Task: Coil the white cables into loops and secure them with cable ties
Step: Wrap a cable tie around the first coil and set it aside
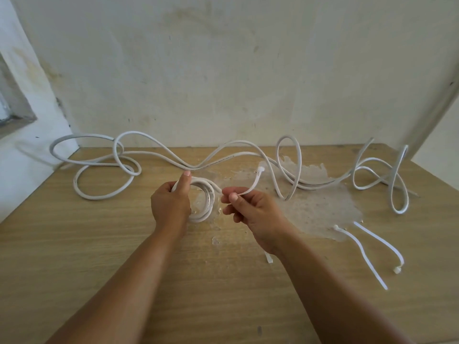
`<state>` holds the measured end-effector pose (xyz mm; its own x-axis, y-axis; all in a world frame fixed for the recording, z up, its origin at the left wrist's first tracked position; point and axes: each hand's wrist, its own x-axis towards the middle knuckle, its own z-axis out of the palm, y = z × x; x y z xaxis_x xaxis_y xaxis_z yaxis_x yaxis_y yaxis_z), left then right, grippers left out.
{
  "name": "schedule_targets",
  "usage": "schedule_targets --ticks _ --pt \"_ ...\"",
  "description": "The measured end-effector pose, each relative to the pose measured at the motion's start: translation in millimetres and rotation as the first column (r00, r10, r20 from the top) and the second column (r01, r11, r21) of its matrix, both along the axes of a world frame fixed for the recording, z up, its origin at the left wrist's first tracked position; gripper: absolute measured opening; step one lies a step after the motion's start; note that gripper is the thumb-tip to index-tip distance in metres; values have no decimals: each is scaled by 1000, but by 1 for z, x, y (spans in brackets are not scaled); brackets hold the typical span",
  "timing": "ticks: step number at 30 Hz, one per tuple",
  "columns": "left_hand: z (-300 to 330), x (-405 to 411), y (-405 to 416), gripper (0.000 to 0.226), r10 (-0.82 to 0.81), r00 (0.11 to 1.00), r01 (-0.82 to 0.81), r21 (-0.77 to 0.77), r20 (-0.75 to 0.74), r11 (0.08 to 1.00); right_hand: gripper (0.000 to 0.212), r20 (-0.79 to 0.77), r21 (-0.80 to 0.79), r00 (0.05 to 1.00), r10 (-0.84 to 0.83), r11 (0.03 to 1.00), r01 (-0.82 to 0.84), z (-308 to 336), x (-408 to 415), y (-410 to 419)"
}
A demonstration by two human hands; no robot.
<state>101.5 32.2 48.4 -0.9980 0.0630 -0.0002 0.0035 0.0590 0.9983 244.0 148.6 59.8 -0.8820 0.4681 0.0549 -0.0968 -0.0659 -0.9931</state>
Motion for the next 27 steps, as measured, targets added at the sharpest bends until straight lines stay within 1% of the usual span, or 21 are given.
schedule_targets --ticks 2,4,5,7,8,10,12,14,15,16,19,21,25,27 --pt "-1 0 1 60 0 1000 0 -5 -11 1000 17 35 120 999 -2 993 -3 -1 0 -4" --pt "-3 2 1 60 -8 1000 7 -13 -30 1000 16 119 249 993 1 968 -31 0 -2 -9" --pt "-3 3 1 61 -16 999 15 -21 -40 1000 15 148 330 989 -26 944 -25 -1 -4 -11" --pt "-3 6 3 59 -37 998 35 -35 -48 999 11 137 535 984 -112 845 22 -5 -10 -13" --pt "-2 7 4 57 -46 998 44 -37 -47 998 9 107 621 983 -146 782 49 -8 -14 -13" --pt "-3 10 6 53 -69 996 67 -36 -52 997 8 21 721 982 -187 683 114 -14 -20 -13" --pt "-3 12 6 50 -90 994 88 -25 -56 996 10 -137 759 964 -226 601 249 -21 -24 -11" --pt "-3 14 6 47 -117 991 117 -8 -63 993 12 -299 771 911 -284 490 406 -25 -29 -9" --pt "-2 15 6 46 -140 988 141 4 -63 990 13 -342 766 886 -315 453 456 -27 -31 -8" --pt "0 16 5 45 -168 984 169 19 -60 985 14 -351 751 876 -330 460 474 -28 -33 -6" --pt "2 19 4 43 -243 968 246 46 -59 968 13 -300 666 916 -267 628 401 -24 -32 -4" --pt "2 19 3 42 -271 961 274 55 -57 960 15 -275 650 927 -254 661 374 -20 -31 -4" --pt "4 22 4 38 -310 949 314 75 -57 946 28 -205 632 937 -281 693 346 -12 -30 -4" --pt "6 24 4 34 -333 940 338 67 -72 939 25 -136 572 955 -265 765 294 -8 -28 -5"
